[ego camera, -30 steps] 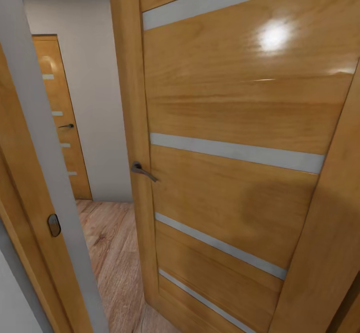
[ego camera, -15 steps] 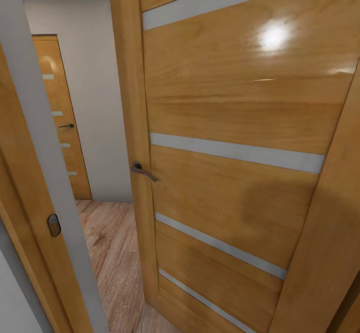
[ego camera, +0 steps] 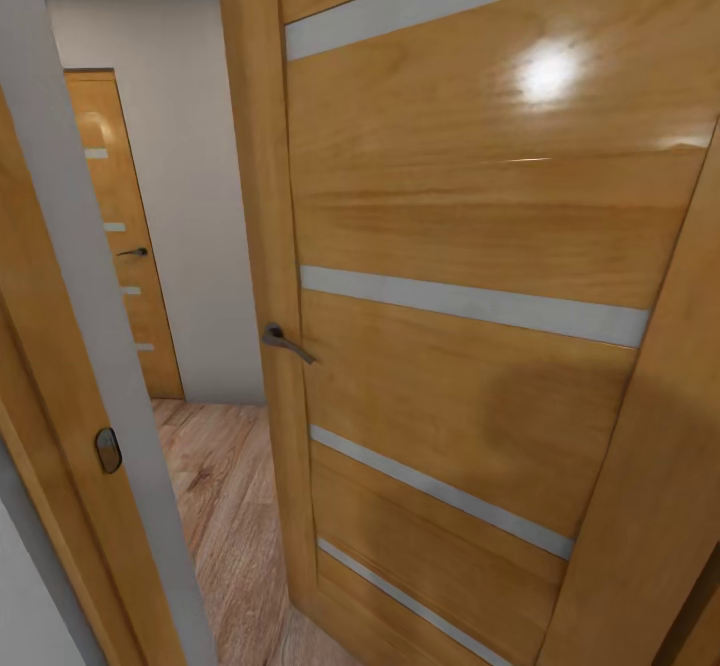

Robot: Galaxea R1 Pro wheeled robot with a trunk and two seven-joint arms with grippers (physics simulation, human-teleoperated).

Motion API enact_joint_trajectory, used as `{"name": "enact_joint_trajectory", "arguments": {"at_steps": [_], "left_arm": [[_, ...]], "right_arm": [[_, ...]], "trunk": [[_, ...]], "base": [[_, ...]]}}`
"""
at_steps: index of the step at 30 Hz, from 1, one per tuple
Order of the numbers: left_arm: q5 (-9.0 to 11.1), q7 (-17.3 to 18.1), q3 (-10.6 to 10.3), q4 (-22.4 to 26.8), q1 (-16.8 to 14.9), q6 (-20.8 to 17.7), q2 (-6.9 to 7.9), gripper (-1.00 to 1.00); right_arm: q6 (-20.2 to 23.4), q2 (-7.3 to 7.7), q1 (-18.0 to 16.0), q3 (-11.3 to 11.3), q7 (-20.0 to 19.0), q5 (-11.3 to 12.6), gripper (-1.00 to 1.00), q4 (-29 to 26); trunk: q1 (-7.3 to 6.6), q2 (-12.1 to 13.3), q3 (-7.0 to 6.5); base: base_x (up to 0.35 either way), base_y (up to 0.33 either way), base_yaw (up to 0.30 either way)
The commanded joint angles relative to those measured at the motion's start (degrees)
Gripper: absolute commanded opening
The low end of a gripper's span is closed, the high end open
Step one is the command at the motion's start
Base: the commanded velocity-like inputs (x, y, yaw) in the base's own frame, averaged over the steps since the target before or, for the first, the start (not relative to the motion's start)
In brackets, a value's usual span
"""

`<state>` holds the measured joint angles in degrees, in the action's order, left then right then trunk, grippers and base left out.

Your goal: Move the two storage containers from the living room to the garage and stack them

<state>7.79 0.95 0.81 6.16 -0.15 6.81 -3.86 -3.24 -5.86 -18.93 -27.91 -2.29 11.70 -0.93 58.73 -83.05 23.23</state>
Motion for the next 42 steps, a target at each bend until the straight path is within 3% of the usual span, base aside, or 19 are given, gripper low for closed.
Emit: {"name": "enact_joint_trajectory", "arguments": {"at_steps": [1, 10, 30, 33, 34, 37, 38, 39, 42], "left_arm": [[0.5, 0.1, 0.0, 0.0, 0.0, 0.1, -0.01, 1.00], [0.5, 0.1, 0.0, 0.0, 0.0, 0.1, -0.04, 1.00], [0.5, 0.1, 0.0, 0.0, 0.0, 0.1, -0.01, 1.00], [0.5, 0.1, 0.0, 0.0, 0.0, 0.1, -0.01, 1.00], [0.5, 0.1, 0.0, 0.0, 0.0, 0.1, -0.01, 1.00], [0.5, 0.1, 0.0, 0.0, 0.0, 0.1, -0.01, 1.00], [0.5, 0.1, 0.0, 0.0, 0.0, 0.1, -0.01, 1.00], [0.5, 0.1, 0.0, 0.0, 0.0, 0.1, -0.01, 1.00], [0.5, 0.1, 0.0, 0.0, 0.0, 0.1, -0.01, 1.00]], "right_arm": [[-0.2, -0.01, 0.0, -0.4, -0.2, 0.6, 1.00, -1.0], [2.5, -0.08, 0.0, -0.4, -0.3, 0.6, 1.00, -6.0], [3.2, -0.10, 0.0, -1.1, -0.3, 0.6, 1.00, -8.9], [4.3, -0.13, 0.0, -2.9, 0.5, -0.6, 1.00, -13.7], [9.3, -0.81, 0.0, -4.2, 2.7, -3.2, 1.00, -19.3], [14.3, -2.47, 0.0, -4.5, 5.3, -5.0, 1.00, -24.0], [17.0, -3.45, 0.0, -4.7, 7.3, -6.0, 1.00, -27.1], [19.8, -4.14, 0.0, -4.8, 10.1, -7.1, 1.00, -33.8], [21.8, -4.14, 0.0, -4.8, 10.5, -7.2, 1.00, -37.9]], "trunk": [[0.00, 0.0, 0.06], [0.00, 0.0, 0.06], [0.00, 0.0, 0.06], [0.00, 0.0, 0.06], [0.00, 0.0, 0.06], [0.00, 0.0, 0.06], [0.00, 0.0, 0.06], [0.00, 0.0, 0.06], [0.00, 0.0, 0.06]], "base": [[0.000, 0.000, 0.000], [0.000, 0.000, 0.000], [0.000, 0.000, 0.000], [0.000, 0.000, 0.000], [0.000, 0.000, 0.000], [0.000, 0.000, 0.000], [0.000, 0.000, 0.000], [0.000, 0.000, 0.000], [0.000, 0.000, 0.000]]}}
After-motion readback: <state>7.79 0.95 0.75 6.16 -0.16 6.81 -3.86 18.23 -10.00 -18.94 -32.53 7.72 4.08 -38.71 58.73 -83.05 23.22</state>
